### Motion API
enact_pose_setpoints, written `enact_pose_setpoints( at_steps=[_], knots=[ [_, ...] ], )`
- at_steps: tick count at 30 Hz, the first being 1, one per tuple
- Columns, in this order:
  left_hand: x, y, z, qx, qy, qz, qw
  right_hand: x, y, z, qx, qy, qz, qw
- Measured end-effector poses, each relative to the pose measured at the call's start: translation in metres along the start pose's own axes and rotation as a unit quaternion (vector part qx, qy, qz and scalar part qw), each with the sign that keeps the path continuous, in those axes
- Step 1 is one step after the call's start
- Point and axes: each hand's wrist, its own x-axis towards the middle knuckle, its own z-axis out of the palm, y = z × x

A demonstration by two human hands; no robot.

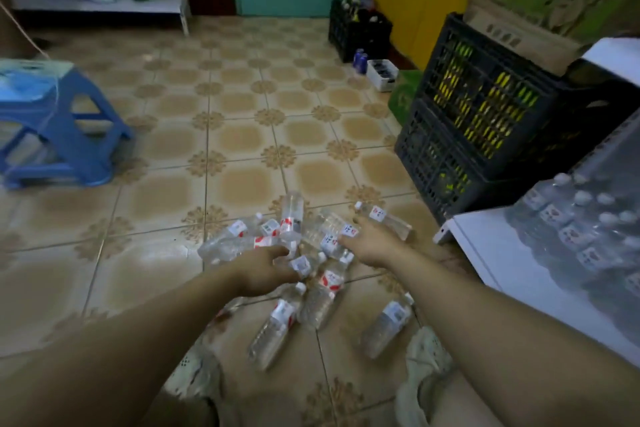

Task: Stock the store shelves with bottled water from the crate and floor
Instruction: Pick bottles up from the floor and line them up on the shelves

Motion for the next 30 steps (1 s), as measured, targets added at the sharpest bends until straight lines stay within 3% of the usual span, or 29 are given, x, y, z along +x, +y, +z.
enact_pose_setpoints(
  at_steps=[8, 16, 19, 24, 27, 30],
  knots=[
    [0.114, -0.046, 0.067, -0.050, -0.100, -0.055, 0.992, 0.102, 0.053, 0.091, 0.125, -0.078, 0.087, 0.985],
    [0.217, -0.061, 0.138, -0.101, -0.156, -0.048, 0.981, 0.188, 0.114, 0.167, 0.220, -0.104, 0.198, 0.950],
    [0.252, -0.081, 0.166, -0.102, -0.161, -0.052, 0.980, 0.217, 0.122, 0.192, 0.295, -0.091, 0.254, 0.917],
    [0.276, -0.097, 0.192, -0.067, -0.168, -0.044, 0.982, 0.252, 0.119, 0.240, 0.488, -0.059, 0.334, 0.804],
    [0.266, -0.082, 0.182, -0.111, -0.197, -0.059, 0.972, 0.252, 0.126, 0.249, 0.491, -0.002, 0.322, 0.809],
    [0.259, -0.077, 0.173, -0.095, -0.169, -0.053, 0.980, 0.222, 0.122, 0.221, 0.485, 0.018, 0.319, 0.814]
  ],
)
